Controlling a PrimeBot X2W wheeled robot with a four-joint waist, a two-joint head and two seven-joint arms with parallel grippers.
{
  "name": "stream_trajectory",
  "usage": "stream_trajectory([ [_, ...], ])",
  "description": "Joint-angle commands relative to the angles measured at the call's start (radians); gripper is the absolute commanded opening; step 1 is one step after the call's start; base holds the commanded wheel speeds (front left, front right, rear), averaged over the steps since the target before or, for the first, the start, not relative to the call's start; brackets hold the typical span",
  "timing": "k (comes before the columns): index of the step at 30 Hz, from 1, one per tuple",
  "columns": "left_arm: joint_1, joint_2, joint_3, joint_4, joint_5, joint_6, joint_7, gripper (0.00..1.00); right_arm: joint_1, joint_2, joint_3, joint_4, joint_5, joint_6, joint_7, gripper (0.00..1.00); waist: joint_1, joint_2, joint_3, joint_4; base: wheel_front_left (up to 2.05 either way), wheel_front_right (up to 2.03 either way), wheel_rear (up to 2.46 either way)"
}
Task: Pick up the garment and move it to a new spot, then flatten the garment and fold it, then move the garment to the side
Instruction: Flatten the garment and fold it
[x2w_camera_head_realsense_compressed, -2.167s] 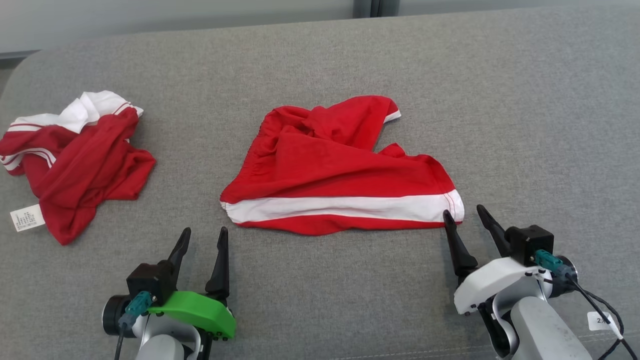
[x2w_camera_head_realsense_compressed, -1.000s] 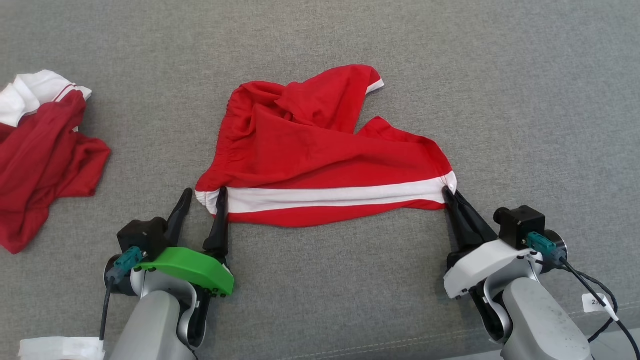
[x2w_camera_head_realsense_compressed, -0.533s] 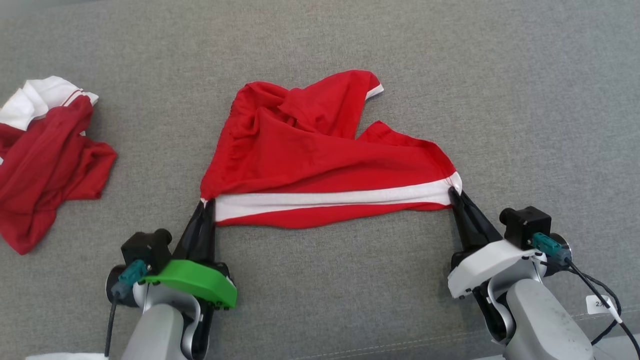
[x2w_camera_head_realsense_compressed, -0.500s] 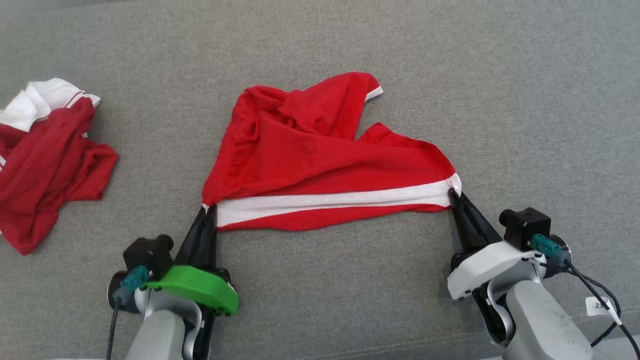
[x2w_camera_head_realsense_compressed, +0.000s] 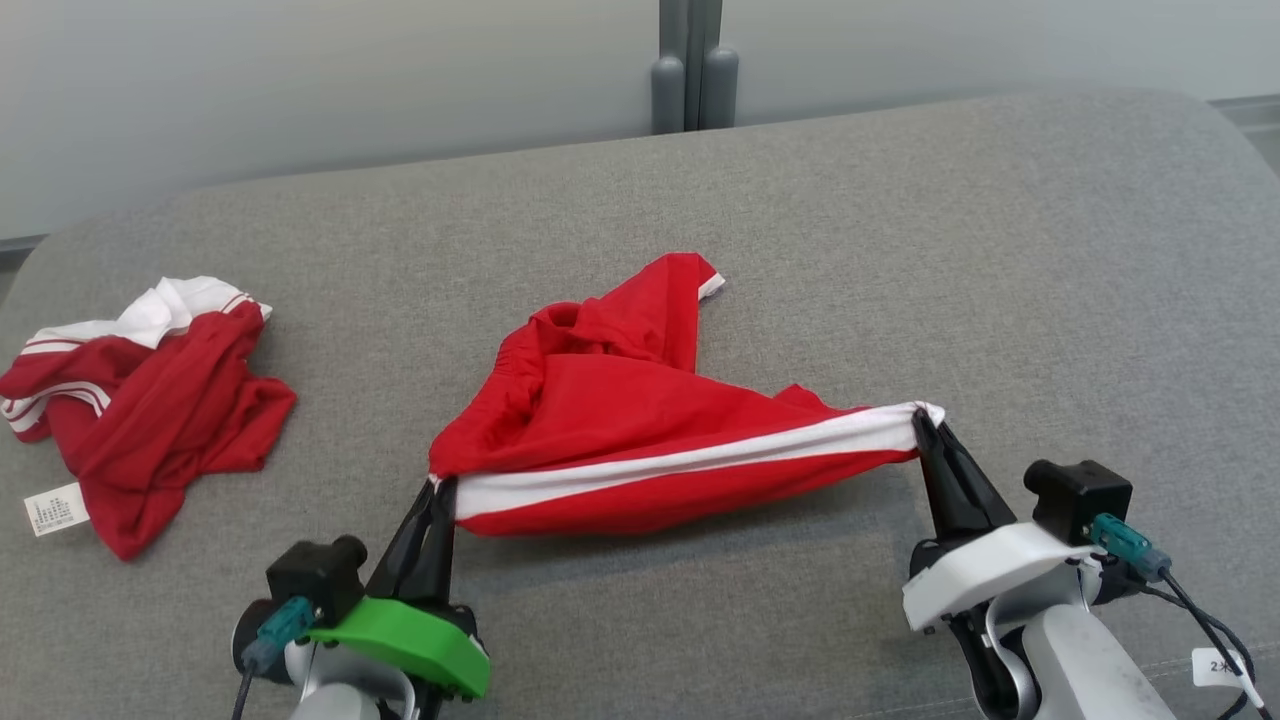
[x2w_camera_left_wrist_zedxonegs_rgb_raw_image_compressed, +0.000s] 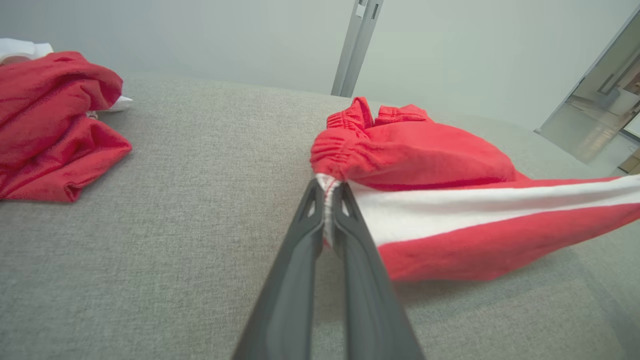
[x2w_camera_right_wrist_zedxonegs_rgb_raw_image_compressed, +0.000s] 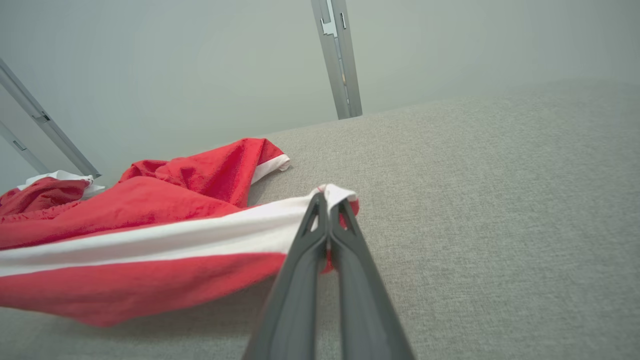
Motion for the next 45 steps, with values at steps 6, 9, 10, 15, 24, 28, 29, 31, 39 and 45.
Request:
stream_trajectory([
  [6,-0.323,0.118,-0.142,0.045,-0.023,0.000,0.006,0.00,-0.230,-0.042,0.060,0.020,-0.003,-0.001,-0.001,0.00,0.0000,-0.0001,0.091,-0.001,0.00,0.00,0.00],
  [9,-0.488,0.149,-0.189,0.074,-0.022,0.000,0.037,0.00,-0.375,-0.067,0.077,0.055,-0.001,-0.001,-0.001,0.00,0.0000,-0.0001,0.166,0.001,0.00,0.00,0.00],
  [10,-0.567,0.164,-0.193,0.101,-0.029,0.001,0.059,0.00,-0.452,-0.084,0.089,0.075,-0.013,-0.001,-0.001,0.00,0.0000,-0.0001,0.201,0.002,0.00,0.00,0.00],
  [15,-0.965,0.207,-0.241,0.227,0.007,0.001,0.106,0.00,-0.860,-0.142,0.095,0.224,-0.077,-0.001,0.000,0.00,0.0000,-0.0001,0.338,0.005,0.00,0.00,0.00],
  [24,-1.357,0.159,-0.212,0.434,0.058,0.032,0.008,0.00,-1.276,-0.126,-0.017,0.336,-0.214,-0.002,0.000,0.00,0.0000,-0.0001,0.387,-0.015,0.00,0.00,0.00],
  [28,-1.350,0.156,-0.173,0.384,0.065,0.028,-0.001,0.00,-1.284,-0.125,-0.039,0.294,-0.250,-0.002,0.000,0.00,0.0000,-0.0001,0.431,-0.023,0.00,0.00,0.00],
  [29,-1.316,0.160,-0.164,0.373,0.069,0.026,0.001,0.00,-1.267,-0.131,-0.029,0.287,-0.251,-0.001,0.000,0.00,0.0000,-0.0001,0.447,-0.025,0.00,0.00,0.00],
  [31,-1.248,0.152,-0.123,0.339,0.050,0.027,0.001,0.00,-1.226,-0.143,-0.008,0.272,-0.222,-0.002,0.000,0.00,0.0000,-0.0001,0.485,-0.028,0.00,0.00,0.00],
  [39,-0.834,0.121,0.015,0.265,0.028,0.006,0.000,0.00,-0.859,-0.204,0.108,0.142,-0.032,-0.003,-0.001,0.00,0.0000,-0.0001,0.500,-0.062,0.00,0.00,0.00],
  [45,-0.532,0.062,0.037,0.256,0.035,0.003,0.001,0.00,-0.526,-0.243,0.126,0.064,0.072,-0.003,-0.002,0.00,0.0000,-0.0001,0.403,-0.061,0.00,0.00,0.00],
])
